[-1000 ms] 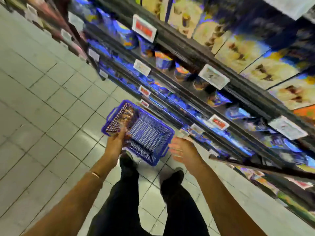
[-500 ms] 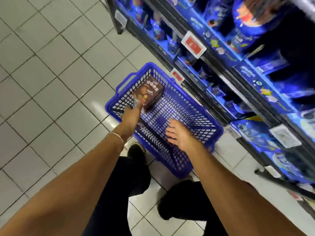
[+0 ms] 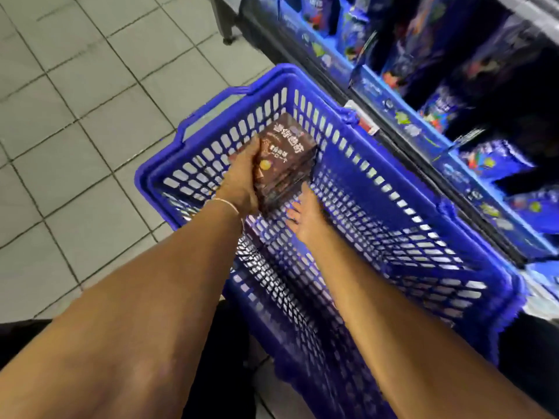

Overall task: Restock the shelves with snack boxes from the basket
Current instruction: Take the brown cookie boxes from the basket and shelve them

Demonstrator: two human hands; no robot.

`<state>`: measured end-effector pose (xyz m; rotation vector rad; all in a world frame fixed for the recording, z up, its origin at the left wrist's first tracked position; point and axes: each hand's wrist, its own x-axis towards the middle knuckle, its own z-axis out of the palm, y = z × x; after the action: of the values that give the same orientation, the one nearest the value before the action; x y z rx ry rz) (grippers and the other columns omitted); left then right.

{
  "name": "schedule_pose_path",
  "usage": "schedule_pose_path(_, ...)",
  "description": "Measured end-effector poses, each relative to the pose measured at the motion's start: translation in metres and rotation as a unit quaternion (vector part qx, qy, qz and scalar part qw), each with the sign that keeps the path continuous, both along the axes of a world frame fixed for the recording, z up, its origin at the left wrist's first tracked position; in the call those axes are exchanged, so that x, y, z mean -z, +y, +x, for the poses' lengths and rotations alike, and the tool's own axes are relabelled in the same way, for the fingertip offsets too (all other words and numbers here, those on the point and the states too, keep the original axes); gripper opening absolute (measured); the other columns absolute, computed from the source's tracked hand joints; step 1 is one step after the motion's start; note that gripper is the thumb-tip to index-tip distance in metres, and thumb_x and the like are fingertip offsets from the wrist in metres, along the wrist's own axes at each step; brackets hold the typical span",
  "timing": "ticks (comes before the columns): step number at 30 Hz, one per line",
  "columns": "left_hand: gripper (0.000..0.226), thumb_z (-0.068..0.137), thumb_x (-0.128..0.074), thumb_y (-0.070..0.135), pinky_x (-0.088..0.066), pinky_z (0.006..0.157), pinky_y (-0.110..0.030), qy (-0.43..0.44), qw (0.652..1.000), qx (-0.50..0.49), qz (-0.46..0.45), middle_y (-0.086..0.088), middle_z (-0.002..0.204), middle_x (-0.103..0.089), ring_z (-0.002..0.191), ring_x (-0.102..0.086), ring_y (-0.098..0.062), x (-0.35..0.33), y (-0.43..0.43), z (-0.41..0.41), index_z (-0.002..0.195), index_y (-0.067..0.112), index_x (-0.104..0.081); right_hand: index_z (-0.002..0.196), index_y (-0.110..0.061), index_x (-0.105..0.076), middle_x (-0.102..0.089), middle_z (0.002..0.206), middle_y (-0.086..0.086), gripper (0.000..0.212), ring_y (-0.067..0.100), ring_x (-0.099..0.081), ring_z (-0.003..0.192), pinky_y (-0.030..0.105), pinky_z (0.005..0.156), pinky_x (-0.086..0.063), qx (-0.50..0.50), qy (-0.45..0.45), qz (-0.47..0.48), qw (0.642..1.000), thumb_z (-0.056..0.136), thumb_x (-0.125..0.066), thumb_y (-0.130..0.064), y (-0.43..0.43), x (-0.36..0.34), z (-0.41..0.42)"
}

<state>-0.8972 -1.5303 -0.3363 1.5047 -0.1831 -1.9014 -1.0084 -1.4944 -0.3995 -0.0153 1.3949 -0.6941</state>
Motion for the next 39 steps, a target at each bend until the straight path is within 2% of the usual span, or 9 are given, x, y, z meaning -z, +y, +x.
schedule_pose_path(3,0.074,0.094,-0.052,0.077,-0.059,0.096,-0.057,0.0,1.0,0.002,0.021,-0.013,0.122,-0.075,0.118,-0.071,-0.037,0.008,0.003,0.0,0.131,0.016,-0.072,0.154,-0.013,-0.036,-0.039,0.158,0.01,0.068,0.025,-0.044,0.14,0.042,0.11,-0.036,0.025,-0.015,-0.006,1.0,0.103,-0.037,-0.058,-0.005,0.009,0.001)
schedule_pose_path(6,0.073,0.088,-0.061,0.079,-0.063,0.06,-0.053,-0.031,0.999,0.002,0.024,-0.013,0.105,-0.082,0.083,-0.081,-0.033,0.008,0.007,0.005,0.117,0.013,-0.074,0.157,-0.012,-0.03,-0.036,0.16,0.011,0.077,0.028,-0.04,0.144,0.046,0.112,-0.036,0.027,-0.034,-0.008,0.999,0.1,-0.039,-0.064,-0.002,0.01,-0.003)
schedule_pose_path(10,0.072,0.086,-0.065,0.078,-0.062,0.057,-0.052,-0.031,0.999,-0.006,0.038,-0.015,0.093,-0.082,0.073,-0.08,-0.034,0.005,0.016,0.002,0.111,0.011,-0.07,0.154,-0.013,-0.037,-0.04,0.159,0.009,0.081,0.027,-0.038,0.145,0.046,0.111,-0.032,0.024,-0.035,-0.013,0.999,0.097,-0.039,-0.07,0.001,0.006,-0.006)
schedule_pose_path(16,0.074,0.089,-0.058,0.078,-0.045,0.113,-0.05,-0.004,0.996,-0.032,0.083,-0.011,0.132,-0.073,0.118,-0.069,-0.032,-0.007,0.042,-0.022,0.125,0.015,-0.072,0.137,-0.017,-0.057,-0.067,0.125,0.003,0.067,0.015,-0.062,0.091,0.035,0.072,-0.047,0.037,-0.049,-0.018,0.998,0.098,-0.036,-0.068,0.012,-0.009,-0.008)
schedule_pose_path(19,0.076,0.091,-0.062,0.071,-0.052,0.102,-0.046,0.039,0.99,-0.099,0.093,-0.01,0.139,-0.07,0.121,-0.067,-0.031,-0.014,0.058,-0.045,0.14,0.014,-0.067,0.124,-0.017,-0.067,-0.069,0.128,0.011,0.065,0.027,-0.068,0.102,0.044,0.097,-0.052,0.063,-0.077,-0.035,0.994,0.101,-0.031,-0.065,0.022,-0.004,-0.009)
schedule_pose_path(25,0.085,0.091,-0.069,0.065,-0.047,0.114,-0.059,0.044,0.984,-0.144,0.094,-0.017,0.145,-0.065,0.131,-0.063,-0.04,-0.005,0.068,-0.065,0.152,0.01,-0.052,0.103,-0.024,-0.073,-0.079,0.095,0.006,0.075,0.026,-0.077,0.083,0.033,0.067,-0.06,0.068,-0.052,-0.062,0.994,0.082,-0.039,-0.088,0.034,-0.006,-0.035)
schedule_pose_path(29,0.112,0.084,-0.083,0.056,-0.049,0.114,-0.055,-0.199,0.971,-0.123,0.051,-0.017,0.164,-0.041,0.141,-0.053,-0.039,-0.002,0.066,-0.051,0.167,0.016,-0.019,0.101,-0.03,-0.082,-0.078,0.109,0.005,0.065,0.02,-0.076,0.095,0.03,0.065,-0.061,-0.017,-0.093,-0.133,0.987,0.075,-0.058,-0.084,0.039,-0.012,-0.038)
schedule_pose_path(34,0.057,0.094,-0.078,0.039,-0.062,0.067,-0.029,-0.196,0.98,-0.01,-0.002,-0.017,0.118,-0.077,0.088,-0.077,-0.025,-0.012,0.058,-0.035,0.135,0.001,-0.063,0.098,-0.039,-0.08,-0.078,0.109,-0.001,0.037,0.014,-0.075,0.097,0.026,0.068,-0.06,-0.095,-0.073,-0.149,0.982,0.073,-0.076,-0.066,0.041,-0.016,-0.04)
schedule_pose_path(39,0.051,0.098,-0.065,0.058,-0.055,0.045,-0.022,-0.183,0.975,0.124,-0.018,-0.012,0.1,-0.082,0.06,-0.077,-0.015,-0.039,0.061,-0.024,0.109,0.009,-0.071,0.102,-0.022,-0.078,-0.078,0.106,0.001,0.052,0.016,-0.076,0.092,0.034,0.077,-0.06,-0.084,-0.058,-0.12,0.988,0.065,-0.081,-0.058,0.047,-0.031,-0.059)
